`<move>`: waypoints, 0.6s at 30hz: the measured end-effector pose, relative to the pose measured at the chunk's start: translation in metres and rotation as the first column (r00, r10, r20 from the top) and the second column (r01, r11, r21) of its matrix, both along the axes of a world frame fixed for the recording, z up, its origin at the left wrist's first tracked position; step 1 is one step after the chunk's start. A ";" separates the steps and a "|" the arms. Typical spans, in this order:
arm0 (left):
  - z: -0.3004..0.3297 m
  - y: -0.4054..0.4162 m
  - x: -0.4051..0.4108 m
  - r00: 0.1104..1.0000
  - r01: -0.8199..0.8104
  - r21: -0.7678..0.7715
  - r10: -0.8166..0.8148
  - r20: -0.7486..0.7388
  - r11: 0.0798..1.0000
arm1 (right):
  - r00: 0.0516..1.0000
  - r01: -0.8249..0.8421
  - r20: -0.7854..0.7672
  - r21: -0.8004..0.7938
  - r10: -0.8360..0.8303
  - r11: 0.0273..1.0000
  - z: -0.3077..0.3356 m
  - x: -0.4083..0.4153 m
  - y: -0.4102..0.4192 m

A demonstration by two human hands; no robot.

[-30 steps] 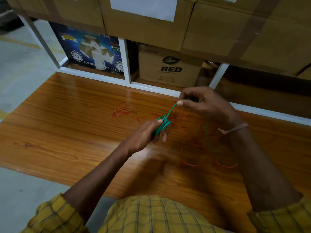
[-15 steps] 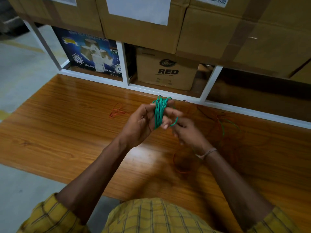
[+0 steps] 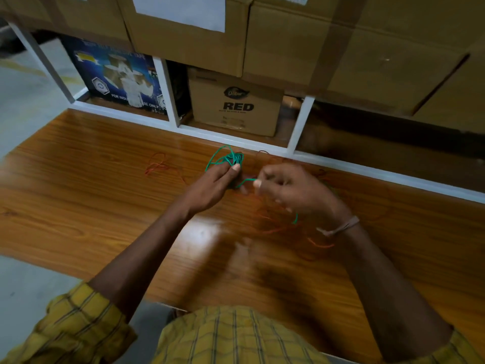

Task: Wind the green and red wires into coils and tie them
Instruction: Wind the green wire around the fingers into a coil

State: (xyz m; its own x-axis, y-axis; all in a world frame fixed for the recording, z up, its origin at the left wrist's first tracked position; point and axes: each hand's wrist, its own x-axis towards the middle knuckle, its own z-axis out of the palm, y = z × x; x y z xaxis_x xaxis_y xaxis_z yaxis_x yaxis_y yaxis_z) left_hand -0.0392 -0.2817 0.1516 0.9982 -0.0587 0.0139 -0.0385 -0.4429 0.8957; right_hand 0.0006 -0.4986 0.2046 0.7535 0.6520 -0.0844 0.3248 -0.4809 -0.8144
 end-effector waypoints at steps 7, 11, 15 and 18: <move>-0.012 -0.022 -0.026 0.997 0.055 -0.251 -0.067 -0.038 0.966 | 0.950 0.025 -0.295 0.406 0.105 0.914 0.029 0.047 -0.028; -0.006 -0.031 -0.036 0.993 0.102 -0.326 -0.115 -0.019 0.940 | 0.838 0.201 -0.521 0.573 0.164 0.795 0.018 0.078 -0.021; 0.013 -0.030 -0.038 0.967 0.198 -0.444 -0.247 -0.055 0.874 | 0.839 0.293 -0.538 0.575 0.084 0.764 -0.010 0.099 -0.004; 0.025 -0.026 -0.037 0.952 0.257 -0.568 -0.307 0.007 0.782 | 0.932 0.255 -0.349 0.438 -0.099 0.862 -0.036 0.098 0.012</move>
